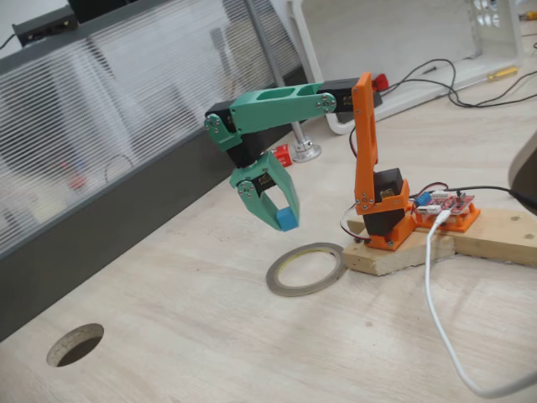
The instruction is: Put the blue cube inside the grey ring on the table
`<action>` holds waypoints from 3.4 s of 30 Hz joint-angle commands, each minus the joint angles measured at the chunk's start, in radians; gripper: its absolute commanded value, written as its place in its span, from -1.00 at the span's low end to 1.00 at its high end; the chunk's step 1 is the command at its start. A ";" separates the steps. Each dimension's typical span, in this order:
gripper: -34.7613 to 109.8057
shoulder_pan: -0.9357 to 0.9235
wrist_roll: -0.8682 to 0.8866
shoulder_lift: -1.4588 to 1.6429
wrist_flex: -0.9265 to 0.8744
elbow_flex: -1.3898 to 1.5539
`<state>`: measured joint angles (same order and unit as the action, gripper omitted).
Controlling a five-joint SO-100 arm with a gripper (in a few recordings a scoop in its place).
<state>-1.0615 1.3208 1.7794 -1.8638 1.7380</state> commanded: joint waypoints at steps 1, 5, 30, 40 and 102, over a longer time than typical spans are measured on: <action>-0.51 -0.006 0.008 0.029 0.017 0.035; -0.51 -0.006 0.008 0.029 0.055 0.098; -0.51 -0.006 0.006 0.028 0.310 0.281; -0.51 -0.008 0.006 0.026 0.311 0.282; -0.36 -0.005 -0.002 0.029 0.380 0.379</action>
<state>-1.0615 1.3146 1.7794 -1.4711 2.1108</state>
